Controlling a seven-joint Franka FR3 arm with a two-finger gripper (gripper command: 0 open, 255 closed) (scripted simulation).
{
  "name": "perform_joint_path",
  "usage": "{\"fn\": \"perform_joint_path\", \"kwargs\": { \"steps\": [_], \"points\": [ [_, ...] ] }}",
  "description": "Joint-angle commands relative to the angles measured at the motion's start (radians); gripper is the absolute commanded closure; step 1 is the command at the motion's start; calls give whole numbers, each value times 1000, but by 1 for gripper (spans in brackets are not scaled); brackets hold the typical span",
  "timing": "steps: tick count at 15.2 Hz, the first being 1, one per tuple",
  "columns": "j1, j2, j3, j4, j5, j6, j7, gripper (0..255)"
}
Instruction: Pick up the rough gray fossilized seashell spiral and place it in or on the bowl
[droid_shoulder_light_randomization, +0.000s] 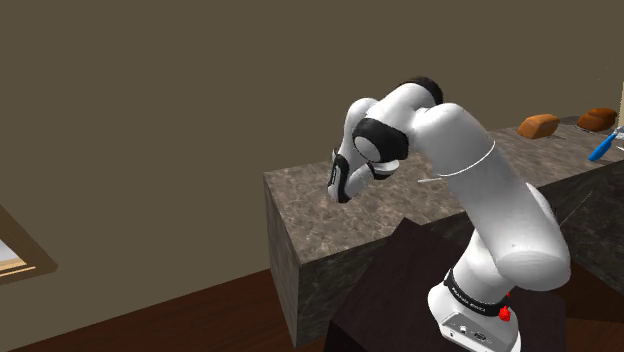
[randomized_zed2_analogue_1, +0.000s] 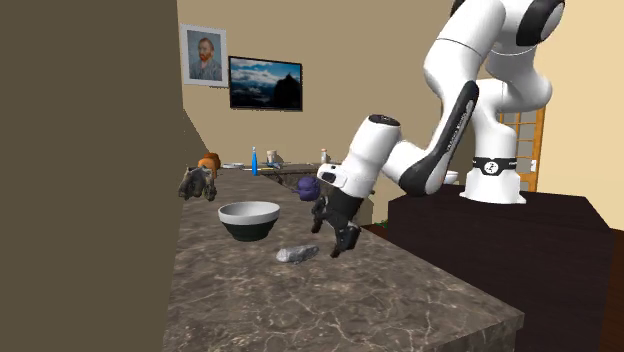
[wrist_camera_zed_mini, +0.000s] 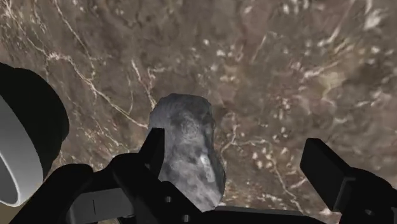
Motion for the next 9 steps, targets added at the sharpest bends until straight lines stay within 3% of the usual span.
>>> {"fn": "perform_joint_path", "kwargs": {
  "steps": [1, 2, 3, 9],
  "points": [
    [352, 312, -228, 10, 133, 143, 360, 0],
    [524, 554, -331, 65, 261, 98, 542, 0],
    [611, 703, -386, 108, 322, 33, 656, 0],
    [528, 748, -385, 186, 308, 51, 663, 0]
  ]
}}
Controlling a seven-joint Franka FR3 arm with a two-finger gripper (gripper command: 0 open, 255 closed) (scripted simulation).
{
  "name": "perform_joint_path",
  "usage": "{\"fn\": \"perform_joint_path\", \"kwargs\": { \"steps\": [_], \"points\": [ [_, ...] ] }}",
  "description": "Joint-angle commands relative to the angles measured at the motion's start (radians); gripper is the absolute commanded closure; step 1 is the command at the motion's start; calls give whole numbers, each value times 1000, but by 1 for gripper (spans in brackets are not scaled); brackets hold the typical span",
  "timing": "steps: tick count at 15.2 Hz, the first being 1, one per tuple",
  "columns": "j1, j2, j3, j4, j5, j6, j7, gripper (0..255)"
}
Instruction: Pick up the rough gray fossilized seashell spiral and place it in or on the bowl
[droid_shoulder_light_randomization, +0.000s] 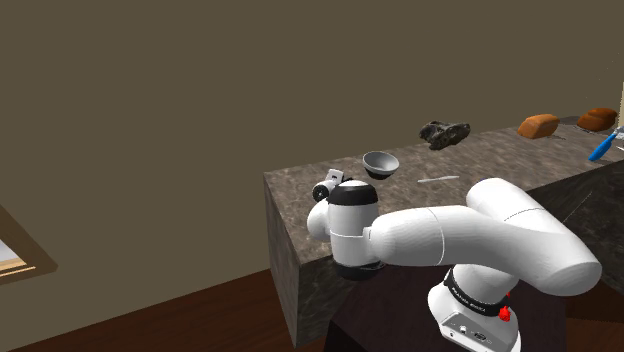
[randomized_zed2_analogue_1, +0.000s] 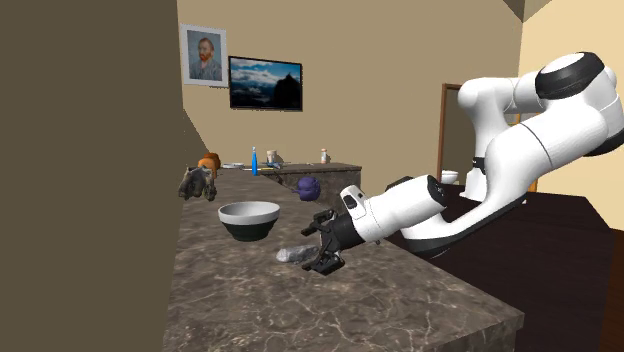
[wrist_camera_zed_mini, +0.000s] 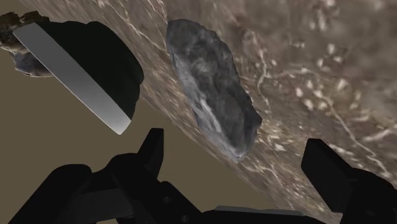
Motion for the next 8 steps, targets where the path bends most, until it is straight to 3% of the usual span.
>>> {"fn": "perform_joint_path", "kwargs": {
  "steps": [1, 8],
  "points": [
    [-28, 20, -4, 32, -1, 4, 3, 0],
    [-36, 24, -4, 40, -2, 5, 3, 0]
  ]
}}
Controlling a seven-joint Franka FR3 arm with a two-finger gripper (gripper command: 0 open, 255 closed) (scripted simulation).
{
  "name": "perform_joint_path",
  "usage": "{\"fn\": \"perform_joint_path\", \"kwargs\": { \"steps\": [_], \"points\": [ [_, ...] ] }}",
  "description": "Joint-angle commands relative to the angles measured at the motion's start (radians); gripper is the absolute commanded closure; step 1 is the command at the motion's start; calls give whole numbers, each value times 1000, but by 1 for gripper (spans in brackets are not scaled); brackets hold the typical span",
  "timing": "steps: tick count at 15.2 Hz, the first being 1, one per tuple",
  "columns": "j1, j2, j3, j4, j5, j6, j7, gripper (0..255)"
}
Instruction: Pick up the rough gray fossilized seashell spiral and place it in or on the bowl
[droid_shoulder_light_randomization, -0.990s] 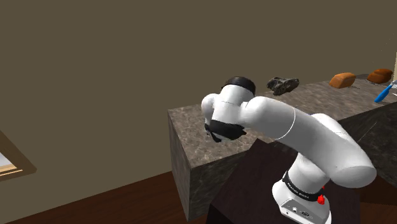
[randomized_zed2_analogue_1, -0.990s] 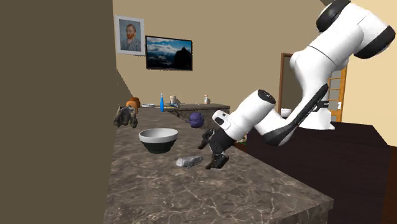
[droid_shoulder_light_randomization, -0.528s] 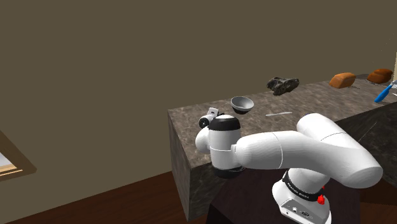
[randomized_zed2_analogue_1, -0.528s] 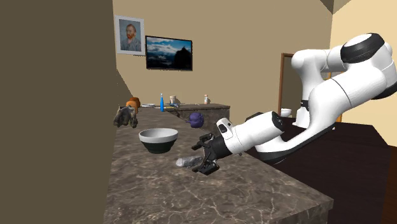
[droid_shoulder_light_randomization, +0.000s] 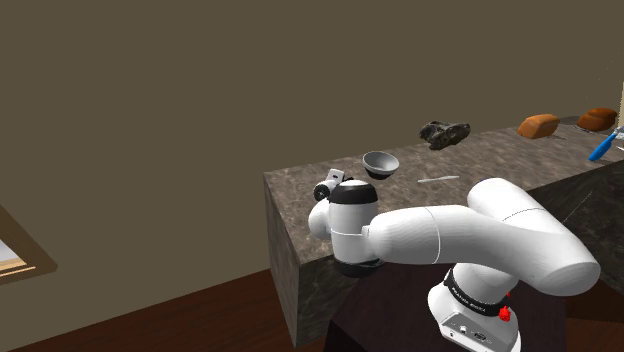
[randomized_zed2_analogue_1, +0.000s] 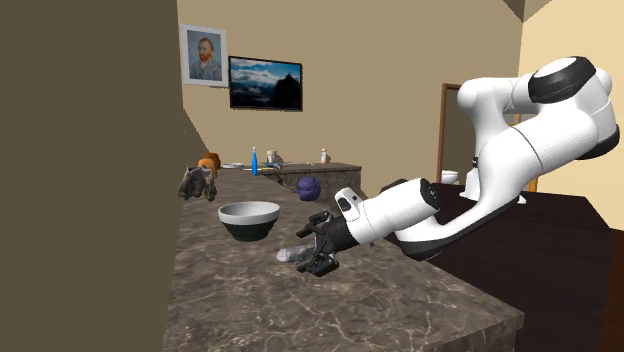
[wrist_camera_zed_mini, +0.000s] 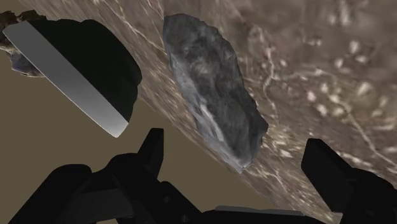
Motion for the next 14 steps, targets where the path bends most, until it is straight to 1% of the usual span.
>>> {"fn": "perform_joint_path", "kwargs": {
  "steps": [1, 2, 11, 14],
  "points": [
    [0, 0, 0, 0, 0, 0, 0, 0],
    [0, 0, 0, 0, 0, 0, 0, 255],
    [0, 0, 0, 0, 0, 0, 0, 255],
    [6, -38, -8, -32, -7, 6, -23, 255]
  ]
}}
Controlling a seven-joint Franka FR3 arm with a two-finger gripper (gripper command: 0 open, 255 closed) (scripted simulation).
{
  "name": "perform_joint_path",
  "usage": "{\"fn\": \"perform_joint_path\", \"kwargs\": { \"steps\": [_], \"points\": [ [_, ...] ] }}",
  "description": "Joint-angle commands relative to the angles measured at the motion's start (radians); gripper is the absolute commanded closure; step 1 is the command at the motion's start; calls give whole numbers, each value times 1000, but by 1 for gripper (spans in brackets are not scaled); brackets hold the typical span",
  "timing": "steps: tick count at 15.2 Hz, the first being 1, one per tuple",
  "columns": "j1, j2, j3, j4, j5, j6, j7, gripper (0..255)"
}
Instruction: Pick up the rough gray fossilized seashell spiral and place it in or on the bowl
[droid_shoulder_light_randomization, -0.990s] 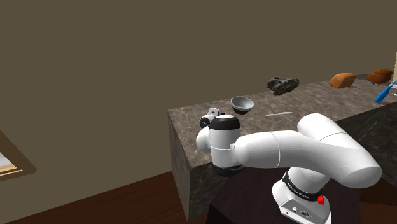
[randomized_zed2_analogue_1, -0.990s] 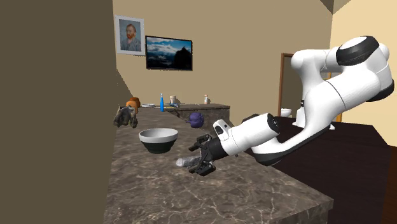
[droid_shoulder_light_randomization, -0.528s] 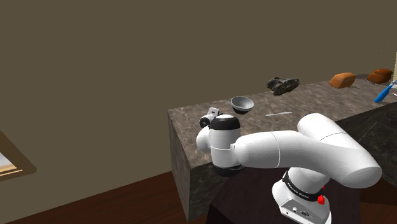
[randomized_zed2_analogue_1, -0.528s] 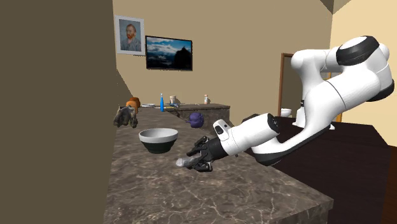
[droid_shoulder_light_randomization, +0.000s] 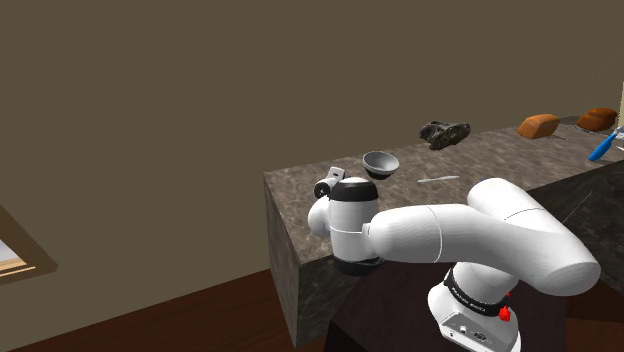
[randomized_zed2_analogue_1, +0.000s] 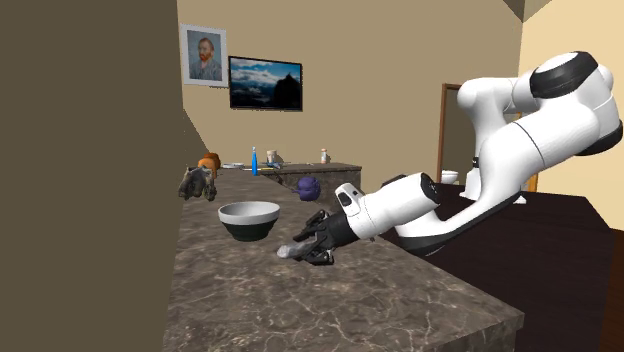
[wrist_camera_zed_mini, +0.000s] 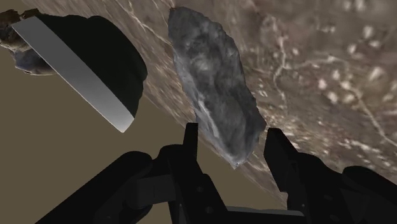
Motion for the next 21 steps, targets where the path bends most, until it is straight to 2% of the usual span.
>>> {"fn": "perform_joint_path", "kwargs": {
  "steps": [1, 21],
  "points": [
    [2, -22, -7, -16, -5, 1, -14, 255],
    [56, -254, -100, -182, -58, 0, -154, 255]
  ]
}}
